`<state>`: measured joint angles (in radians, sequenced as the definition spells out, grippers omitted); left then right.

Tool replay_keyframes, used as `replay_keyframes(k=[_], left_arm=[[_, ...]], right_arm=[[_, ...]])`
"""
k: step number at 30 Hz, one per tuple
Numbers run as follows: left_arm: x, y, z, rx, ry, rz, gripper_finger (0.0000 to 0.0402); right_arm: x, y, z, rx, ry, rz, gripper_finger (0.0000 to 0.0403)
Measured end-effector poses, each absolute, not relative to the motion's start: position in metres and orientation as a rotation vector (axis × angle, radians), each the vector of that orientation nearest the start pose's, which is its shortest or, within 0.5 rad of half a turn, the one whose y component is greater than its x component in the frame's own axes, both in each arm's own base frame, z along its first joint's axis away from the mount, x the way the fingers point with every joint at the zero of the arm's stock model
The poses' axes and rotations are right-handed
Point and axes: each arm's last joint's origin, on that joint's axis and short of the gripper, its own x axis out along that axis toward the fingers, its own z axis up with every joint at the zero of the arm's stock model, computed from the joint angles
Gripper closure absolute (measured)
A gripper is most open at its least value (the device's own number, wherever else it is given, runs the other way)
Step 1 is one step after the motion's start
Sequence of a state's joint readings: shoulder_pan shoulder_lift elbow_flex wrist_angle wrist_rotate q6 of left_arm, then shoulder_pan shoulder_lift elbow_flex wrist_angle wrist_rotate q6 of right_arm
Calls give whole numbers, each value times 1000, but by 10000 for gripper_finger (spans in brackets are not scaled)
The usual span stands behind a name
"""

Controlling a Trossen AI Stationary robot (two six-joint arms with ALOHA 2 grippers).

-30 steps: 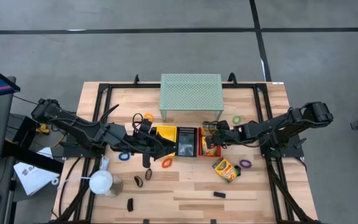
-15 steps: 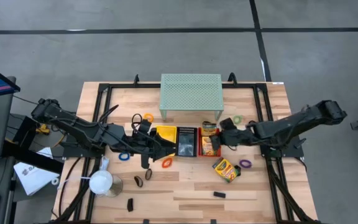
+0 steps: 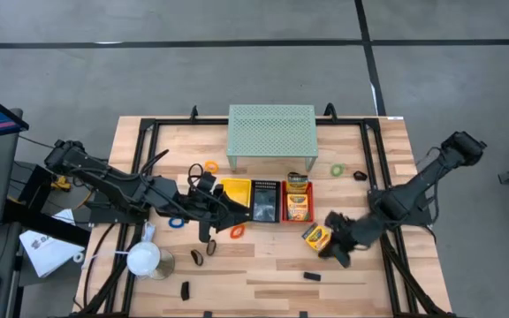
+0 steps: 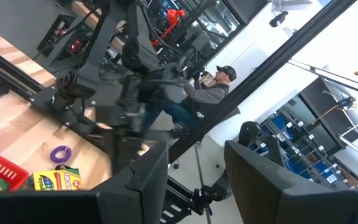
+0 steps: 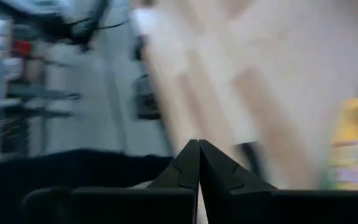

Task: Pick & Place Office Desk Supplies
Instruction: Put the crayons box into the red bin

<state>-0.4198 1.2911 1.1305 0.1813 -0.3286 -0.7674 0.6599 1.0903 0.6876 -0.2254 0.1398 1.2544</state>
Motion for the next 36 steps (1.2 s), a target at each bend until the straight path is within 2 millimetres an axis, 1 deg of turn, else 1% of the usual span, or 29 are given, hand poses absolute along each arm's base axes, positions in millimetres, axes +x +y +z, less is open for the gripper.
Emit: replay_keyframes(k=[3, 6, 8, 11, 15, 17, 19, 21, 24, 27, 29, 31, 33, 36], left_arm=[[272, -111, 379, -788, 24, -94, 247], [272, -111, 379, -793, 25, -94, 247], [272, -111, 378, -794, 27, -93, 247], [271, -113, 378, -794, 30, -99, 247], [270, -115, 378, -795, 34, -106, 247], [270, -116, 378, -795, 35, -110, 247], [270, -116, 378, -795, 36, -110, 247], [269, -118, 378, -796, 38, -116, 247], [269, -119, 378, -795, 42, -120, 247], [269, -119, 376, -786, 61, -111, 247], [269, -119, 376, -786, 61, -112, 247], [269, -119, 376, -787, 59, -113, 247], [269, -119, 376, -786, 60, -112, 247], [269, -119, 376, -786, 59, -112, 247]], right_arm=[[180, 150, 249, 1029, 741, 180, 374], [177, 160, 253, 1061, 725, 257, 325], [172, 164, 251, 1038, 763, 263, 284], [166, 165, 244, 986, 837, 231, 212], [167, 165, 244, 995, 850, 257, 112], [167, 166, 246, 1013, 881, 302, 76], [165, 168, 245, 1039, 918, 316, 53], [163, 170, 244, 1042, 946, 330, 42], [161, 171, 243, 1052, 967, 318, 40], [162, 162, 235, 1088, 1015, 155, 47], [161, 155, 228, 1137, 1031, -9, 54], [160, 149, 221, 1191, 1000, -162, 61], [159, 147, 217, 1247, 947, -243, 67], [154, 143, 208, 1300, 864, -303, 75]])
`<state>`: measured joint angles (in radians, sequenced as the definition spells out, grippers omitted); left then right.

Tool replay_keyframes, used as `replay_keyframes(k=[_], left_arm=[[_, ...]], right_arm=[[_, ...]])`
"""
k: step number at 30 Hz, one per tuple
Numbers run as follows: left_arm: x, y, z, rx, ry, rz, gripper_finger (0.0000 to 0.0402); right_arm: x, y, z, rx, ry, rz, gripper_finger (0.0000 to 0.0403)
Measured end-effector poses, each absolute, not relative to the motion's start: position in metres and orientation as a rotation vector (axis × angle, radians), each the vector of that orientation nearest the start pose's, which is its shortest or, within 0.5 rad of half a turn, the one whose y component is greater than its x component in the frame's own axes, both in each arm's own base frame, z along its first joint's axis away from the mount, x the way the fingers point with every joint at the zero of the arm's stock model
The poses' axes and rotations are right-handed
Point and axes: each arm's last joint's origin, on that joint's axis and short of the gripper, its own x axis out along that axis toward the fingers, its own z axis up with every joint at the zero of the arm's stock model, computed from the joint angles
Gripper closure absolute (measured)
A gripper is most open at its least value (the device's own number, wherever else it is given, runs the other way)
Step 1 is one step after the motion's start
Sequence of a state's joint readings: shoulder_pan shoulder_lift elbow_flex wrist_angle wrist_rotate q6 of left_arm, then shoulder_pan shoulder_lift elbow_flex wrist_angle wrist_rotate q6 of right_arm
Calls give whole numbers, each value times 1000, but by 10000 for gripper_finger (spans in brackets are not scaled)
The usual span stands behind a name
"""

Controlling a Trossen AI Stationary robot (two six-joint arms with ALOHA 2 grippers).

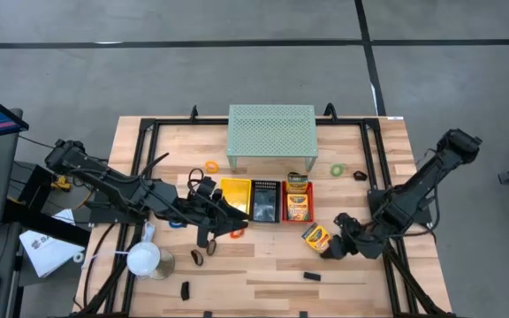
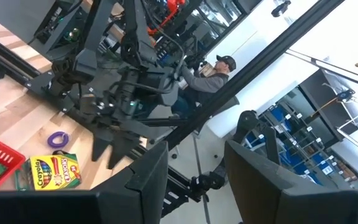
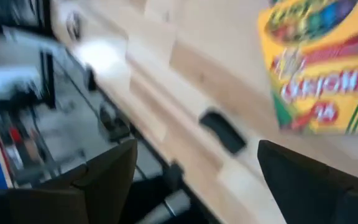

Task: Pick & Place Office Desk Supplies
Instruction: Put the crayons box into the red bin

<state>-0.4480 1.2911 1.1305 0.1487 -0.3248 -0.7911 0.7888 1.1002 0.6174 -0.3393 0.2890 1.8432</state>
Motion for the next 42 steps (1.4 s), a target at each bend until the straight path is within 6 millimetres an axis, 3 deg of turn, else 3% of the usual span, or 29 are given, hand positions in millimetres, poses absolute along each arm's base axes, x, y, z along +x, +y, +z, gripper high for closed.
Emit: replay_keyframes(k=[6, 16, 33, 42], left_arm=[[269, -119, 376, -784, 67, -128, 247], [269, -120, 376, -787, 66, -137, 247], [269, -119, 384, -816, -2, -161, 247], [268, -119, 386, -833, -21, -170, 247]], right_arm=[[139, 134, 187, 1317, 845, -388, 78], [123, 109, 169, 1209, 837, -517, 78], [129, 87, 132, 1126, 852, -474, 78], [137, 93, 115, 1172, 850, -382, 79]])
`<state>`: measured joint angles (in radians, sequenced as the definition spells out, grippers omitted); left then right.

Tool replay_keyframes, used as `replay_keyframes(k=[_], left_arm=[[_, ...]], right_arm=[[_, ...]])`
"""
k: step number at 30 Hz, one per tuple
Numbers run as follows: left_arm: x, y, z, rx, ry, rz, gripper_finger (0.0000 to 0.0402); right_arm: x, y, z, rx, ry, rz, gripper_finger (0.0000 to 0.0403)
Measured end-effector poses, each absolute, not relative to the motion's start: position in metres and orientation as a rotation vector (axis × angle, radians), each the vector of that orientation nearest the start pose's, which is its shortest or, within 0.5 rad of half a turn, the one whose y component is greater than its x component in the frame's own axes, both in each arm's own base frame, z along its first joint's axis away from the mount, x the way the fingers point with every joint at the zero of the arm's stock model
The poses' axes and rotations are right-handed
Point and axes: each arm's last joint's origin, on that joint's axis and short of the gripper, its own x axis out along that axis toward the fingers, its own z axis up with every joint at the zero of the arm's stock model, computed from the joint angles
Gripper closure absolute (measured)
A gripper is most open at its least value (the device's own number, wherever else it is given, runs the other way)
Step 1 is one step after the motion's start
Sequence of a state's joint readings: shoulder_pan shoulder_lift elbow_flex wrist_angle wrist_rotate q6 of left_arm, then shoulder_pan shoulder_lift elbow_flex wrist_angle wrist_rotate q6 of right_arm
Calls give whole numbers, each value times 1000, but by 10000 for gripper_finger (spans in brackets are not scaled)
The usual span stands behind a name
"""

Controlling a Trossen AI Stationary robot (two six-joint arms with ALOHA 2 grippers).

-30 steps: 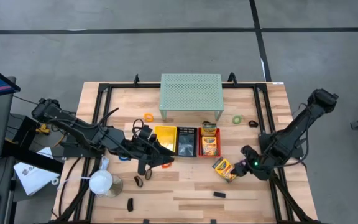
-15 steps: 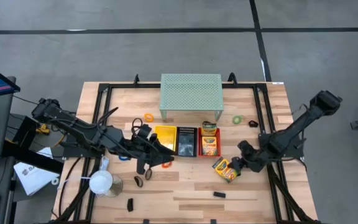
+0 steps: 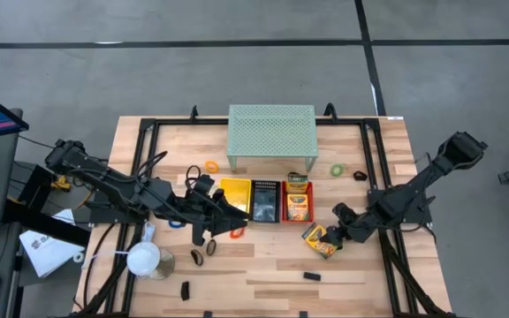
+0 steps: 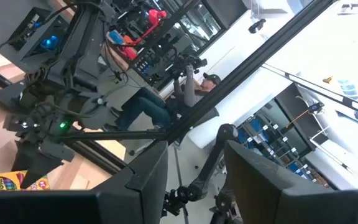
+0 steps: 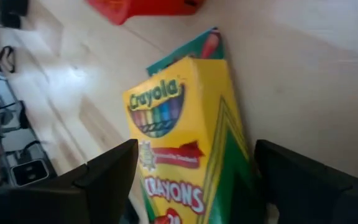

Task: Pick & Place Office Desk Supplies
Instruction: Put the crayons box into the red bin

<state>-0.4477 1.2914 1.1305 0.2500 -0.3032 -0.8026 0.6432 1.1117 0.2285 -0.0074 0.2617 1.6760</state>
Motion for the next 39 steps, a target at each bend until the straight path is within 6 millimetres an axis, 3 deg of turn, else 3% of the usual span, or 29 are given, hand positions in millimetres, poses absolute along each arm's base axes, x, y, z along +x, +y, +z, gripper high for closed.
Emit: replay_keyframes(k=[15, 26, 34, 39], left_arm=[[268, -119, 386, -851, -19, -172, 247], [268, -119, 386, -852, -20, -173, 247], [268, -120, 386, -851, -14, -185, 247], [268, -120, 386, -850, -12, -192, 247]], right_arm=[[145, 105, 107, 1189, 835, -308, 90], [146, 107, 108, 1195, 835, -262, 193], [154, 114, 122, 1190, 721, -80, 289], [158, 122, 135, 1227, 596, 27, 306]])
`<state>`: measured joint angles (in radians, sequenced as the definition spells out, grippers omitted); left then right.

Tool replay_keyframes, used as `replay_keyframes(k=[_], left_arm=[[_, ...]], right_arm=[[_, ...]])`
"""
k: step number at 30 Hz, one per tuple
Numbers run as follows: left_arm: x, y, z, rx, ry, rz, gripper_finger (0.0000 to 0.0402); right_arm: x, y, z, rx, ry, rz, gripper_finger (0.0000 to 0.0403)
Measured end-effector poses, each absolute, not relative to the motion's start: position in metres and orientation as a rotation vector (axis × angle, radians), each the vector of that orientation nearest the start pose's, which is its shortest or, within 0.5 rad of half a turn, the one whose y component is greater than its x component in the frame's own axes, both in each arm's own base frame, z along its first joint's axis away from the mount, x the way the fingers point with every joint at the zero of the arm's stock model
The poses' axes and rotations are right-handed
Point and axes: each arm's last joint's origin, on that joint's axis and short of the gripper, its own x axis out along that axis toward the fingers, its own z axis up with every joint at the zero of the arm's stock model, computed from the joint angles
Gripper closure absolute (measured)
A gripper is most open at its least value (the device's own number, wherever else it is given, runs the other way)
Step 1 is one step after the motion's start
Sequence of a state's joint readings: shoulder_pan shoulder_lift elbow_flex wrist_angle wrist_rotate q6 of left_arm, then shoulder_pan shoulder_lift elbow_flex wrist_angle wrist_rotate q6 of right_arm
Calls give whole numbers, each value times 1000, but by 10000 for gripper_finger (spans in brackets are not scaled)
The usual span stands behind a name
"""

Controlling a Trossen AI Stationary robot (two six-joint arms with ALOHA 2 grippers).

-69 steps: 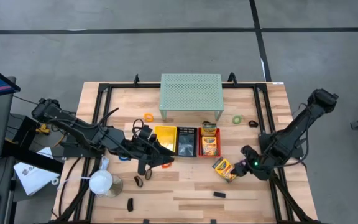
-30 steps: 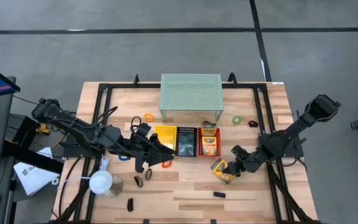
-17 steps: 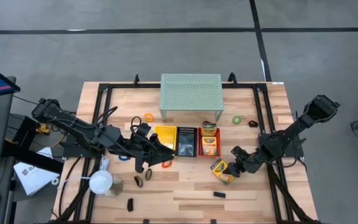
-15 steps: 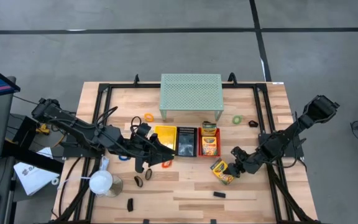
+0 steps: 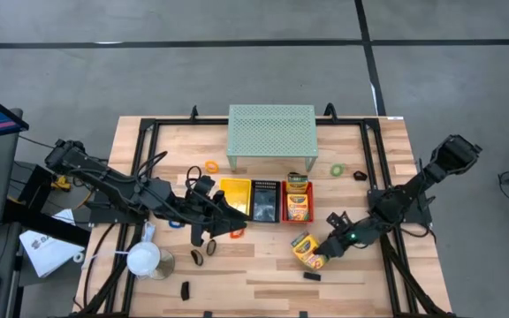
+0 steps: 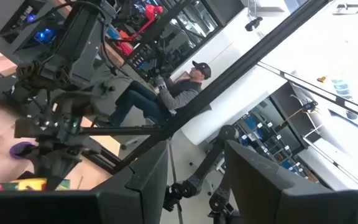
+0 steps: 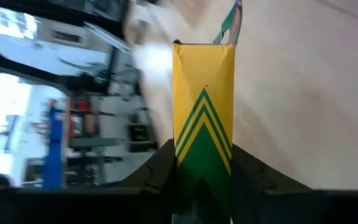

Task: Pick & Place Office Desk Supplies
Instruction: Put the crayons box into the red bin

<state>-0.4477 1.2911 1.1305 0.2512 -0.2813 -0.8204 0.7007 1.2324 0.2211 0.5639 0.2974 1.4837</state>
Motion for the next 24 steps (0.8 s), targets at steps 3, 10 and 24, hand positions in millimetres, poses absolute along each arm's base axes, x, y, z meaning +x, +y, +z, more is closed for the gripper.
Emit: replay_keyframes(k=[3, 10, 24], left_arm=[[268, -120, 386, -850, -12, -192, 247], [268, -120, 386, -849, -12, -191, 247], [268, -120, 386, -827, -15, -190, 247]], right_arm=[[158, 125, 142, 1263, 509, 51, 289], [163, 120, 154, 1307, 222, -70, 284], [173, 96, 152, 1385, -4, -339, 289]])
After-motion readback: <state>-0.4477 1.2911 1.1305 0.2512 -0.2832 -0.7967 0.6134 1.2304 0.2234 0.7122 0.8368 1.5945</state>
